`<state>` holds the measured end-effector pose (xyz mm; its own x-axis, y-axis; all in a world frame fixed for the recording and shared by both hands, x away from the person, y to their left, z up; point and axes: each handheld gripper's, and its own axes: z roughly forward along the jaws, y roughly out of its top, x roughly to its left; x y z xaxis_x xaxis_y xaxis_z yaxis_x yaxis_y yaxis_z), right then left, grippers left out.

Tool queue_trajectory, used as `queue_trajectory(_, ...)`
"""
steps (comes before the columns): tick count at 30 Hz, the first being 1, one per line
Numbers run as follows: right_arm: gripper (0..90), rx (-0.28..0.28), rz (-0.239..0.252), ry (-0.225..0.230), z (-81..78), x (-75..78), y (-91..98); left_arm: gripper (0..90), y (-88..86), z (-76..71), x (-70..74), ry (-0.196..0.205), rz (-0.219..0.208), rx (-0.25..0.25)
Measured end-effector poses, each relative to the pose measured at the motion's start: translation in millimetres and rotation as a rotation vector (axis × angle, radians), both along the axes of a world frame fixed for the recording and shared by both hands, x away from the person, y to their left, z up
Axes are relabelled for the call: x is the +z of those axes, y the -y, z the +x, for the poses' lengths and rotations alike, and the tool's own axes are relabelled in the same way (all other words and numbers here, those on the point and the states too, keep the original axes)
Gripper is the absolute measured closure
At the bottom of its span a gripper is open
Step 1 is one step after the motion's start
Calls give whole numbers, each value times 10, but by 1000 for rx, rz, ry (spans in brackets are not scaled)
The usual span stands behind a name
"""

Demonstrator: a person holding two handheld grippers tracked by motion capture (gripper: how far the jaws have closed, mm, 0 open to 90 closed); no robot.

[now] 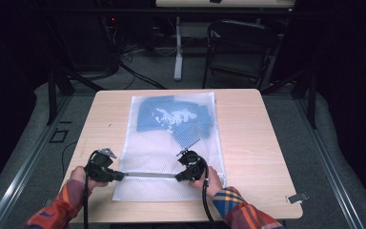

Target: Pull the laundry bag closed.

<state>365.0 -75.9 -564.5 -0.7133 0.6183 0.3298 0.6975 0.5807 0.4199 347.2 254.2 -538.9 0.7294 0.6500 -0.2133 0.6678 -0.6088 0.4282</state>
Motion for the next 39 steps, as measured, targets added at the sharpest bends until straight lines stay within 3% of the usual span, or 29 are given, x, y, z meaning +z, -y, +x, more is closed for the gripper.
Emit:
queue_trajectory(6, 900, -4, 1, -3, -2, -1, 5, 867, -25, -2, 5, -6, -1, 6)
queue_trajectory(7, 900, -21, 26, -10, -5, -11, 1, 867, -39, -5, -1, -6, -11, 8)
queue_trajectory(9, 900, -11, 22, -13, 5, -12, 19, 867, -53, -10, -4, -2, 13, 14)
queue_trajectory(11, 900, -11, 21, -13, 6, -12, 19, 867, -86, -7, -9, -16, -10, 18)
queue_trajectory(12, 900, -10, 22, -9, 6, -14, 18, 867, -91, -11, -9, -4, 11, 22)
queue_trajectory(17, 900, -11, 23, -10, 5, -15, 21, 867, -117, -8, -15, -15, 2, 26)
queue_trajectory(18, 900, -10, 26, -10, 3, -15, 21, 868, -116, -10, -15, -12, 17, 29)
queue_trajectory(19, 900, -11, 27, -10, 3, -16, 22, 867, -139, -11, -19, -17, -2, 36)
queue_trajectory(21, 900, -9, 25, -9, 4, -15, 24, 868, -150, -19, -20, -9, 29, 47)
queue_trajectory(22, 900, -10, 28, -10, 3, -17, 23, 868, -175, -18, -25, -17, 11, 52)
queue_trajectory(24, 900, -10, 28, -10, 3, -17, 23, 868, -194, -25, -31, -7, 43, 67)
queue_trajectory(27, 900, -22, 33, -6, -5, -20, 16, 868, -224, -26, -42, -21, 24, 68)
queue_trajectory(36, 900, -7, 25, 1, -7, -17, 30, 866, -204, -23, -44, -25, 30, 68)
queue_trajectory(39, 900, -10, 65, 5, -19, -43, 66, 865, -197, -27, -37, -25, 28, 62)
